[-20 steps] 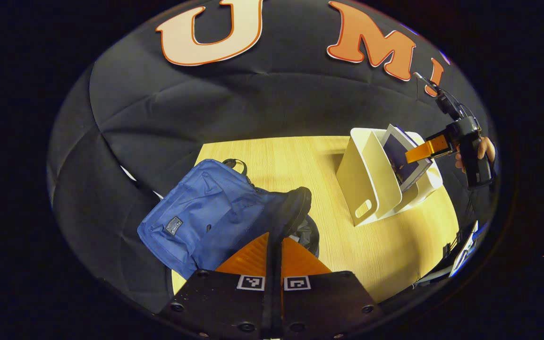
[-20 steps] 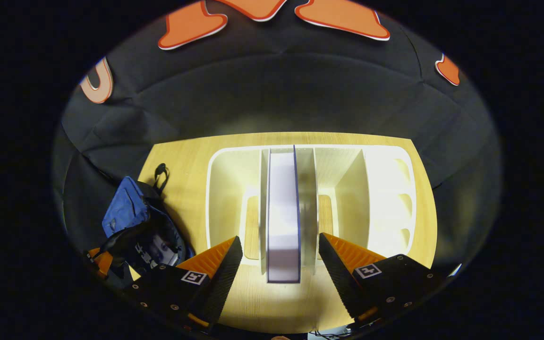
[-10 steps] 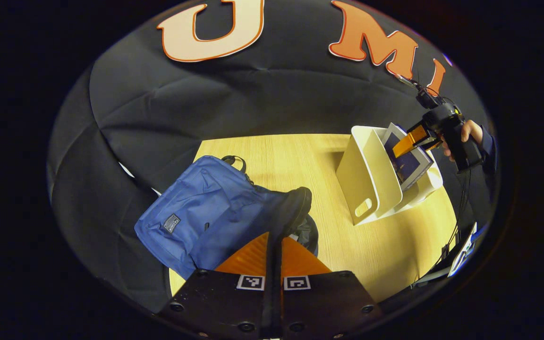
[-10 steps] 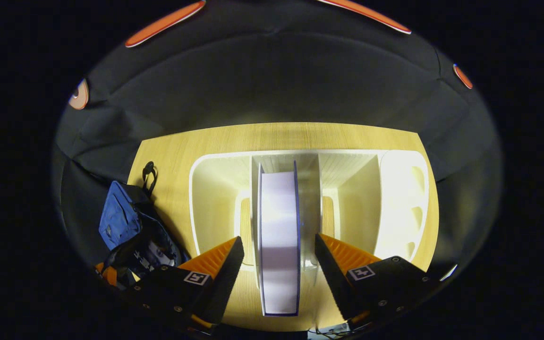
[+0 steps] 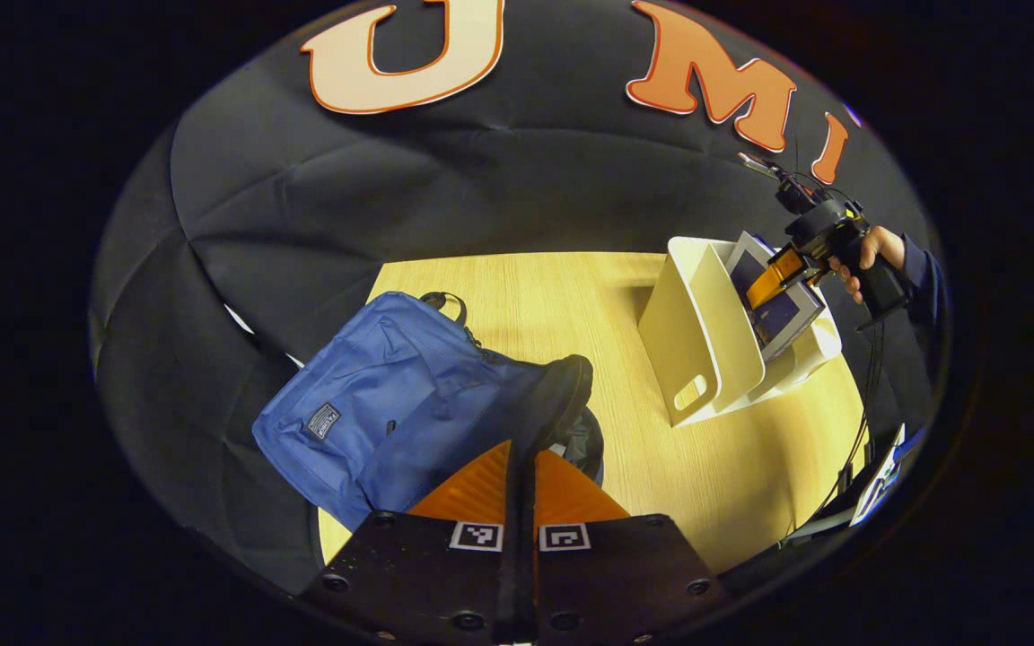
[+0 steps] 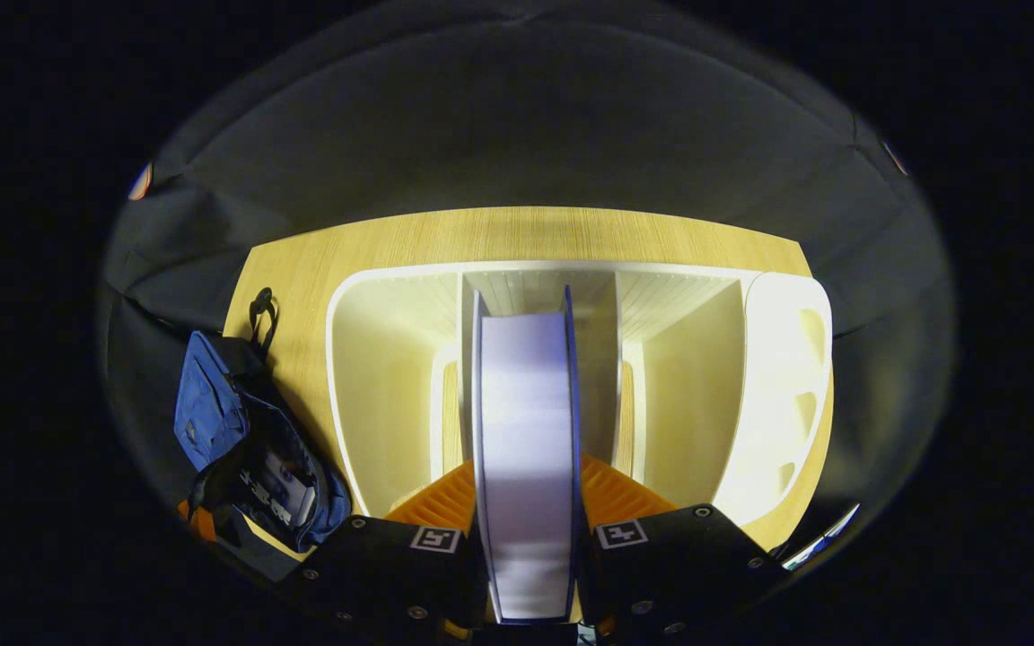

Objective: Open the schoolbag, grab two books from the bookshelf and put them into the schoolbag.

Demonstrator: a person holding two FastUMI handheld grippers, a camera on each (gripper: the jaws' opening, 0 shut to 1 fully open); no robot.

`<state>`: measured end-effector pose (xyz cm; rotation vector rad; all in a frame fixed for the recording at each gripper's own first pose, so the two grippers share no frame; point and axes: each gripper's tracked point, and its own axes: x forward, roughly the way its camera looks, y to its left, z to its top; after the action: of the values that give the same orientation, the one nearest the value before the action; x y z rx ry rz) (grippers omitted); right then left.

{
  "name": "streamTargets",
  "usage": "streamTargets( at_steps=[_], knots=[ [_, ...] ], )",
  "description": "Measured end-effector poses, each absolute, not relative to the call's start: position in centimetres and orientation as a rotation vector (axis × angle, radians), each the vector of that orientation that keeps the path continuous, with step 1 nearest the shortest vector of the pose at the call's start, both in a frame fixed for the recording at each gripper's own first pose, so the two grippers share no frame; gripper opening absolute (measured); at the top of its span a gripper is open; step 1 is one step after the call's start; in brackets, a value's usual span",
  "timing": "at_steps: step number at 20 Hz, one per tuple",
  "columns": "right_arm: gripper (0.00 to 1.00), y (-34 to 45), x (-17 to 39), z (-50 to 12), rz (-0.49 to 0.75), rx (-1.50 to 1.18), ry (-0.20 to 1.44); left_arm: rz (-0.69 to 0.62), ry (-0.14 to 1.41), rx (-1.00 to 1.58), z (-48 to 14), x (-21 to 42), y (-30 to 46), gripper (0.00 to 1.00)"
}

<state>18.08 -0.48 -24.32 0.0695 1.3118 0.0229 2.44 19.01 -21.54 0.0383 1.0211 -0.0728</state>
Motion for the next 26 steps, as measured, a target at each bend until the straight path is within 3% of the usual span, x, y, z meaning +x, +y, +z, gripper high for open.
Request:
streamTargets(
  at_steps=[2, 3, 4, 5, 6, 7, 19, 26],
  knots=[
    [0.4, -0.6, 18.1, -24.4, 0.026, 0.066, 1.315, -0.074, 1.023, 0.038, -21.6, 2.4, 19.0, 0.01],
    [0.31, -0.6, 18.0, -24.5, 0.028, 0.065, 1.314, -0.074, 1.024, 0.038, -21.7, 2.5, 18.9, 0.01],
    [0.48, -0.6, 17.8, -24.4, 0.033, 0.057, 1.315, -0.075, 1.025, 0.037, -21.7, 2.5, 18.9, 0.01],
    [0.39, -0.8, 17.8, -24.3, 0.027, 0.055, 1.306, -0.076, 1.025, 0.038, -21.7, 2.6, 18.9, 0.01],
    [0.47, -0.9, 17.7, -24.0, 0.03, 0.054, 1.292, -0.076, 1.025, 0.037, -21.7, 2.6, 18.9, 0.01],
    [0.38, -1.1, 17.7, -23.3, 0.034, 0.065, 1.277, -0.076, 1.026, 0.038, -21.7, 2.6, 18.9, 0.01],
    [0.37, -3.3, 12.1, -10.1, 0.145, 0.281, 1.016, -0.092, 1.021, 0.067, -21.2, 2.7, 18.7, 0.01],
    [0.36, 1.9, 4.9, -3.0, 0.366, 0.483, 0.871, -0.097, 1.016, 0.089, -21.1, 3.1, 19.0, 0.01]
  ],
)
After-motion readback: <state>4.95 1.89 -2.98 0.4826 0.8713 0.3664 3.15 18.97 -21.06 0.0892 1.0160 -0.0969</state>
